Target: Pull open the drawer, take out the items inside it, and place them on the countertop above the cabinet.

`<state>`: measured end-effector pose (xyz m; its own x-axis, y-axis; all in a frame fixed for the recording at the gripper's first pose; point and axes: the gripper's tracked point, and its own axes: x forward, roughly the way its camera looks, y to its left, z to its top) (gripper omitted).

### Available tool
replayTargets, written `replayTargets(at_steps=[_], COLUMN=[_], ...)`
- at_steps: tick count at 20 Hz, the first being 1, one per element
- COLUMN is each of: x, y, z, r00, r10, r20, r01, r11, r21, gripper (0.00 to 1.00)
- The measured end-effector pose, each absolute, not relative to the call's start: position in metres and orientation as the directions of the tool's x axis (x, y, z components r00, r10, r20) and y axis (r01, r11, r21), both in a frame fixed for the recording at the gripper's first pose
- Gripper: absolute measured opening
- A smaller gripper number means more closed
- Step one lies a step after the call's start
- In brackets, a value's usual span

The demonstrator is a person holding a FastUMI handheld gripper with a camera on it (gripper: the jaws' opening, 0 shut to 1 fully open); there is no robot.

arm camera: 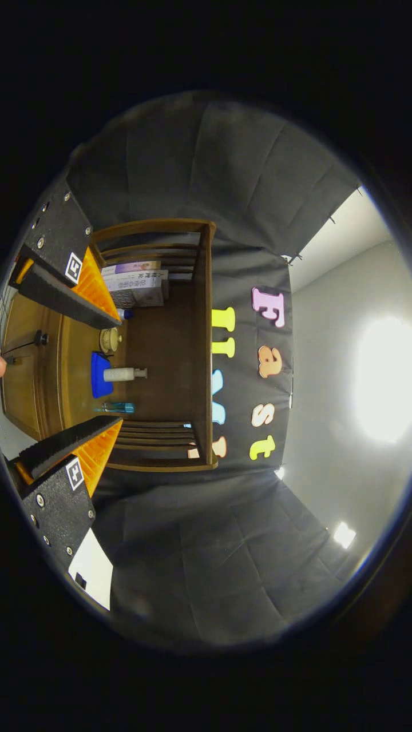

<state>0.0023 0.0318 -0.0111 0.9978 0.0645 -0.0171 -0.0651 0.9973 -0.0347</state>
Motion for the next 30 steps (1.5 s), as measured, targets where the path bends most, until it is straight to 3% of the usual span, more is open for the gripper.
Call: replayTargets(at_steps=[7,12,15,30], x=[0.008,0.017,0.023,0.055], y=[0.056,0.074,0.075,0.098], z=[-0.042,-0.064,-0.080,-0.279], r00=[0.992,0.980,0.984,0.951], r10=[0.099,0.178,0.148,0.089], r20=[-0.077,-0.090,-0.097,-0.296], r01=[-0.108,-0.185,-0.157,-0.101], r11=[0.987,0.980,0.982,0.994], r21=[-0.121,-0.073,-0.103,-0.027], gripper=[0.95,0.95,0.95,0.95])
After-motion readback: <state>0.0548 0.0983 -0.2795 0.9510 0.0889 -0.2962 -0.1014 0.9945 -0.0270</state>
